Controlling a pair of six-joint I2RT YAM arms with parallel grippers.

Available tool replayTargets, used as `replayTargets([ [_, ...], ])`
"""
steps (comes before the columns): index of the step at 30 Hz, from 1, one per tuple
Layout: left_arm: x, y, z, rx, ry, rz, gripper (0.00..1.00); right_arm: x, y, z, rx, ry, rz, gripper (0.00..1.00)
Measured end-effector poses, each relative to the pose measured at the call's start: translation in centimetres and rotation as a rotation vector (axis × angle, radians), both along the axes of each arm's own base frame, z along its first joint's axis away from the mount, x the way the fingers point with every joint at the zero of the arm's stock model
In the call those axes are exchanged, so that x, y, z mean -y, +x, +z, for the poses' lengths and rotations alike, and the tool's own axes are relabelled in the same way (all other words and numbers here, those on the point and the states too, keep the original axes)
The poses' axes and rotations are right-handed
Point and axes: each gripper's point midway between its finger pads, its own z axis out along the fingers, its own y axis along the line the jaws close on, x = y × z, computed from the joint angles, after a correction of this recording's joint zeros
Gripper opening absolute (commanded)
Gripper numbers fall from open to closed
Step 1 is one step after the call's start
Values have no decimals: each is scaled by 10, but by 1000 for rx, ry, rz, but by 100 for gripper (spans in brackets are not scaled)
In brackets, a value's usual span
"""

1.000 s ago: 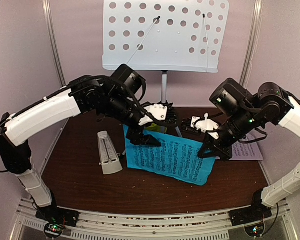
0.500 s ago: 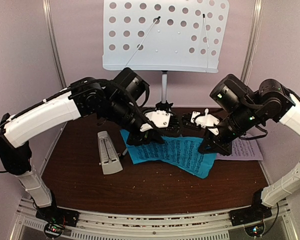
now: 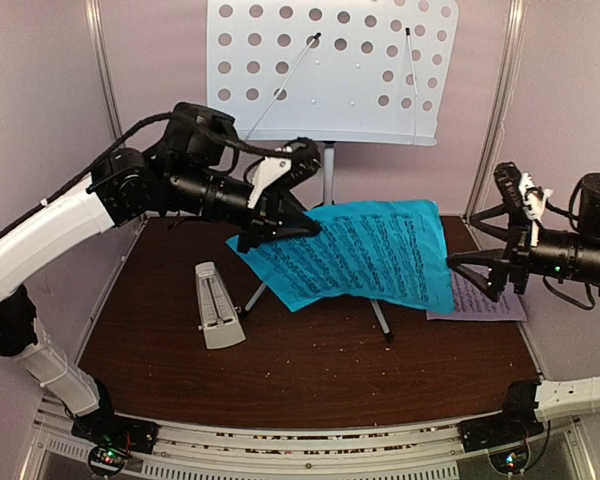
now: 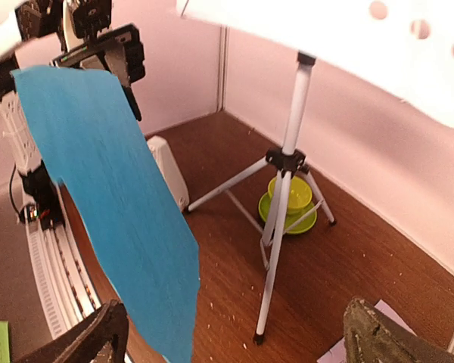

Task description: Set up the instrument practice props

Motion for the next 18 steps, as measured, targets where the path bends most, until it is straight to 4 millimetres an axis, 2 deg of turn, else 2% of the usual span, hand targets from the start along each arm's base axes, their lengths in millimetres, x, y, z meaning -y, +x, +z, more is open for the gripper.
replayTargets([
  [4,-5,5,43,-48,-184,8,0,18,-2,19,72,172,-59,100],
  [9,-4,14,87,-125,-380,15,0,14,2,26,94,262,-69,100],
  [14,-1,19,114,-213,-512,-7,0,6,5,7,79,290,-59,100],
  [18,1,21,123,-269,-566,-26,0,0,8,-10,66,303,-60,100],
])
